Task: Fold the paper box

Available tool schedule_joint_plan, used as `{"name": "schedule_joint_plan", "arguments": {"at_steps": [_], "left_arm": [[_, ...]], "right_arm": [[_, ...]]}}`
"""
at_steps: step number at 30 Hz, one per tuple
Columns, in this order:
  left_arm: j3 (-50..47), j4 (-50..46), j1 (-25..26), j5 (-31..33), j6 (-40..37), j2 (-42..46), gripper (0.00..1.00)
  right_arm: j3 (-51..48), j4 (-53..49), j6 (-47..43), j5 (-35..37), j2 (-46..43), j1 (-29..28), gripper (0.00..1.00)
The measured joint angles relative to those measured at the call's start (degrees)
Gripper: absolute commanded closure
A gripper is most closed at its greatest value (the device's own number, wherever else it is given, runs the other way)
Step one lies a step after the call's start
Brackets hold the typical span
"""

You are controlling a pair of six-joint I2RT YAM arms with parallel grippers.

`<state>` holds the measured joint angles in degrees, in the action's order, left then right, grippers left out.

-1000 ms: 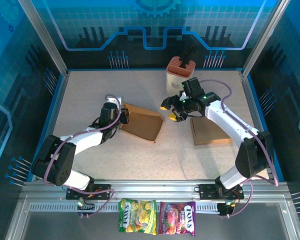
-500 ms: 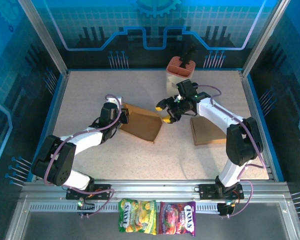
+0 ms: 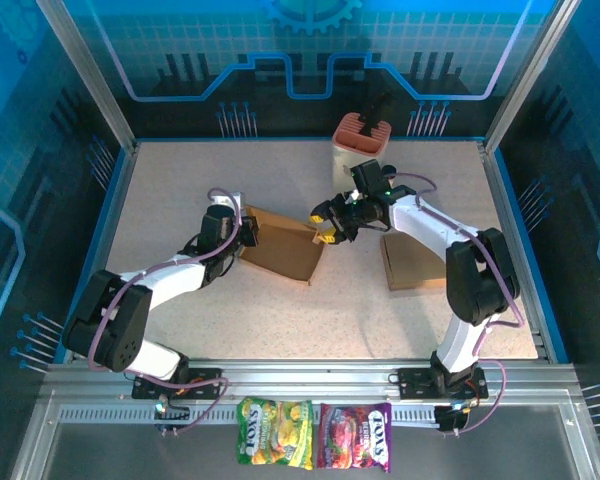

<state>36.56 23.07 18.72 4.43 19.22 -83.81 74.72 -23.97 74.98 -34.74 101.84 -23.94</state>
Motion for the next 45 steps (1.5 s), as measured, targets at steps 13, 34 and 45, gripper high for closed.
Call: {"name": "schedule_joint_plan", "arguments": {"at_steps": [13, 34, 45], "left_arm": [[-2.4, 0.3, 0.0, -5.0, 8.3, 0.4, 0.90], [-6.5, -19.8, 0.3, -17.8, 18.4, 15.3, 0.51], [-4.3, -41.7, 0.3, -17.2, 21.6, 29.6, 0.48]], "right_arm": [[2.6, -7.9, -16.3, 7.1, 0.7, -0.9, 0.62], [2.6, -11.6, -26.4, 15.4, 2.4, -1.6, 0.67], [2.6, -12.5, -28.2, 16.4, 2.4, -1.6, 0.67]]}}
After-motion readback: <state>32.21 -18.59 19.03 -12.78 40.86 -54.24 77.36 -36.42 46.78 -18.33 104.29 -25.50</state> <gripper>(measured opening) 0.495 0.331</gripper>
